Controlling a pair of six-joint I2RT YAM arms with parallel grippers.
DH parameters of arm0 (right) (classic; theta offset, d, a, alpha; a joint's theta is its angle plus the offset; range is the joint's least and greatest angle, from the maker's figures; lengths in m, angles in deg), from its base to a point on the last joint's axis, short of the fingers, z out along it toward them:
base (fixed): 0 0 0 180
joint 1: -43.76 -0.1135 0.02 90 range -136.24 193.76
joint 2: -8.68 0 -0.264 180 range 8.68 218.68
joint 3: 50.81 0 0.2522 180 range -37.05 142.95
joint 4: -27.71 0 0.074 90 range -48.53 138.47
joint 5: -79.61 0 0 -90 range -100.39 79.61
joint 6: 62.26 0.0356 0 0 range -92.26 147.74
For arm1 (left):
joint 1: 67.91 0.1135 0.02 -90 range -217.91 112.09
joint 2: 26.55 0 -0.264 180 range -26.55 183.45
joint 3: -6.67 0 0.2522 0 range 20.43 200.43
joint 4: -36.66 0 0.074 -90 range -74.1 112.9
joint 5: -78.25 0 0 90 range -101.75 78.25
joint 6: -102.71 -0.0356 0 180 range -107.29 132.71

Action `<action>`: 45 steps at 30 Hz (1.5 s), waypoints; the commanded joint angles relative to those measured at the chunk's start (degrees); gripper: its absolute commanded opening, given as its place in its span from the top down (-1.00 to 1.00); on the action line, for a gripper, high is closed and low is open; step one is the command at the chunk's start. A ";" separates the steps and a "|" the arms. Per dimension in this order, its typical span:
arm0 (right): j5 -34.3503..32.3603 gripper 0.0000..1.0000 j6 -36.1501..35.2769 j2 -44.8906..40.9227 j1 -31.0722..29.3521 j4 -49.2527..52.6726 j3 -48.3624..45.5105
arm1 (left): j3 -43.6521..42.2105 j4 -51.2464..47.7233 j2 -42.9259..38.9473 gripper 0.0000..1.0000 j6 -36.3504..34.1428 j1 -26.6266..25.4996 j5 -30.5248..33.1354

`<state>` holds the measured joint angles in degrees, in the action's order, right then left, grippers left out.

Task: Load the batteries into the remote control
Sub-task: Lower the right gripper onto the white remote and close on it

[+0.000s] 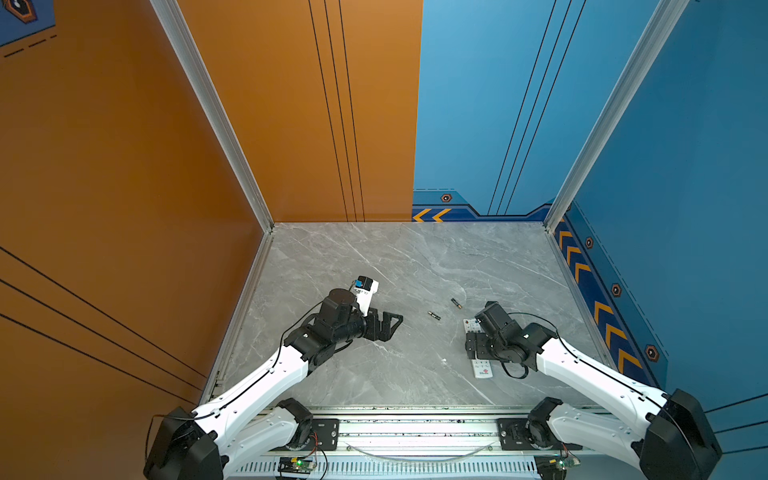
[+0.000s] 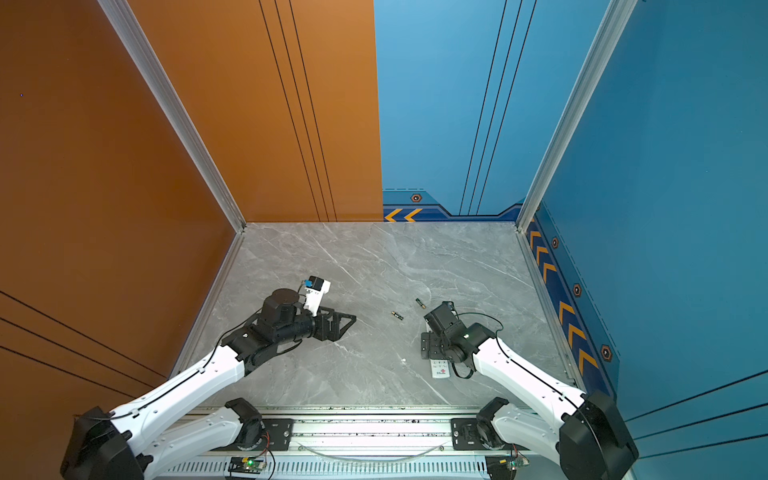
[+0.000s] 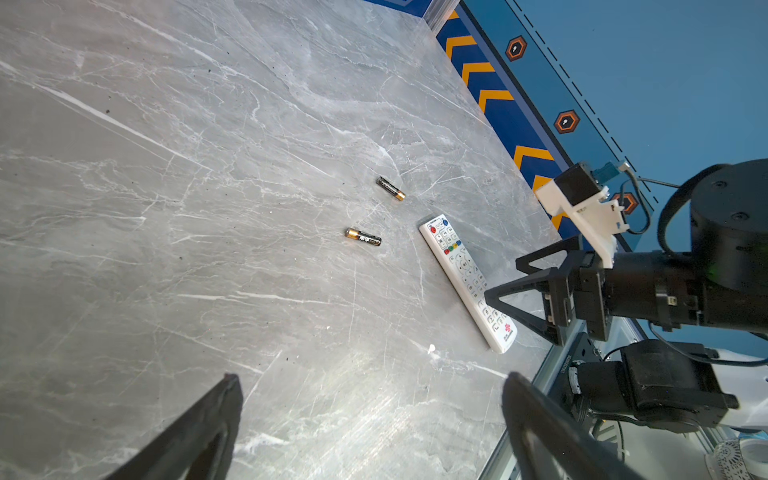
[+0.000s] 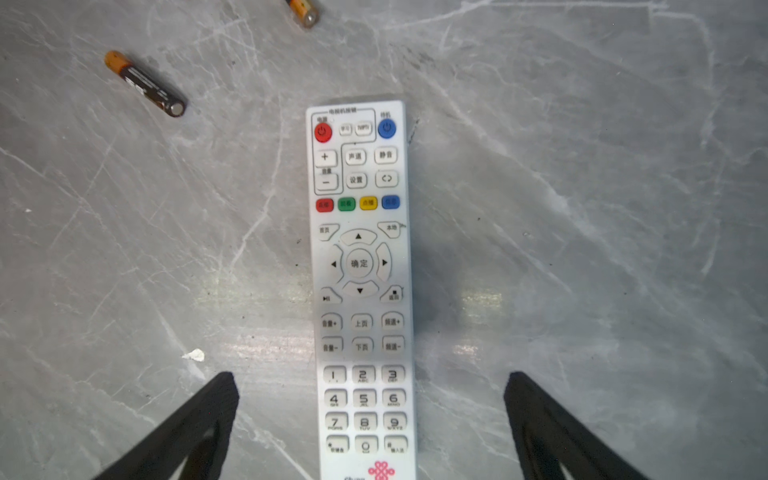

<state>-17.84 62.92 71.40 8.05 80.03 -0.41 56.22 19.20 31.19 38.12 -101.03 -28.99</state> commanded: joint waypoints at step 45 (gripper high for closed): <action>-3.98 -0.20 9.90 6.91 -8.43 -5.88 -5.68 | -2.77 5.65 -0.52 -0.96 3.55 1.31 -3.49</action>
<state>-19.67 71.36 79.66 -0.08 74.40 -5.07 54.17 24.51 31.10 41.15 -100.36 -31.37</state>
